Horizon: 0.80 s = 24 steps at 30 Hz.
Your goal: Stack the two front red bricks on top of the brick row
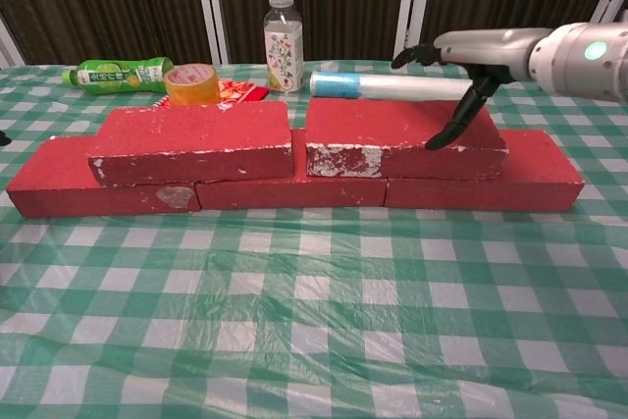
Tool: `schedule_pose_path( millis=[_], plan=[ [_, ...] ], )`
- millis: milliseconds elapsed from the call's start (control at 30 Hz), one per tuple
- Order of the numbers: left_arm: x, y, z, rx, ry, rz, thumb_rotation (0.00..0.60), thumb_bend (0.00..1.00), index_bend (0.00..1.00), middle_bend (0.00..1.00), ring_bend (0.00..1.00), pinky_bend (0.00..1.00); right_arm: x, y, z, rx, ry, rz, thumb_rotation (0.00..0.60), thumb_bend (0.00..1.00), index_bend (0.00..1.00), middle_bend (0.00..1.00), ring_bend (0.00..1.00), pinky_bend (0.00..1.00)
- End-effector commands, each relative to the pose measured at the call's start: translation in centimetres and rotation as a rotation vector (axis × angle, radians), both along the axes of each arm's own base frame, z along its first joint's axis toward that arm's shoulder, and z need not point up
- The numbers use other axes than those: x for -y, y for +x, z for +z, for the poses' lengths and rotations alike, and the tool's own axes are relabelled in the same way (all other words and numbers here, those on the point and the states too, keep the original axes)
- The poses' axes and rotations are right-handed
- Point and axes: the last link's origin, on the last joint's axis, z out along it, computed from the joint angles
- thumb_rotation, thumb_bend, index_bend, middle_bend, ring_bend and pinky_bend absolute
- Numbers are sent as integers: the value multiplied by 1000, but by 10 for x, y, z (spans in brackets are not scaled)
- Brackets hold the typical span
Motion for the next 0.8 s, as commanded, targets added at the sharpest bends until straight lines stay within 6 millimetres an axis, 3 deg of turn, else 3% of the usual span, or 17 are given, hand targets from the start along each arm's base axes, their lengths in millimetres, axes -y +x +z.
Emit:
schedule_pose_path(
  millis=[33, 233, 333, 533, 800],
  plan=[
    [1, 0, 0, -2, 1, -1, 600, 250, 0, 0, 0, 55, -13, -28, 35, 21, -72, 9, 558, 0, 6, 0, 0, 57],
    [1, 1, 1, -17, 33, -3, 600, 248, 0, 0, 0, 55, -26, -83, 80, 6, -156, -25, 421, 0, 214, 0, 0, 11],
    [1, 2, -1, -20, 32, 0, 600, 248, 0, 0, 0, 55, -30, -110, 91, -34, -154, -71, 408, 0, 259, 0, 0, 0],
    [0, 3, -6, -25, 19, 1, 600, 250, 0, 0, 0, 56, -29, -132, 81, -61, -98, -121, 401, 0, 288, 0, 0, 0],
    [-1, 2, -4, -25, 21, 5, 600, 249, 0, 0, 0, 55, -25, -128, 55, -82, -33, -105, 401, 0, 314, 0, 0, 0]
  ],
)
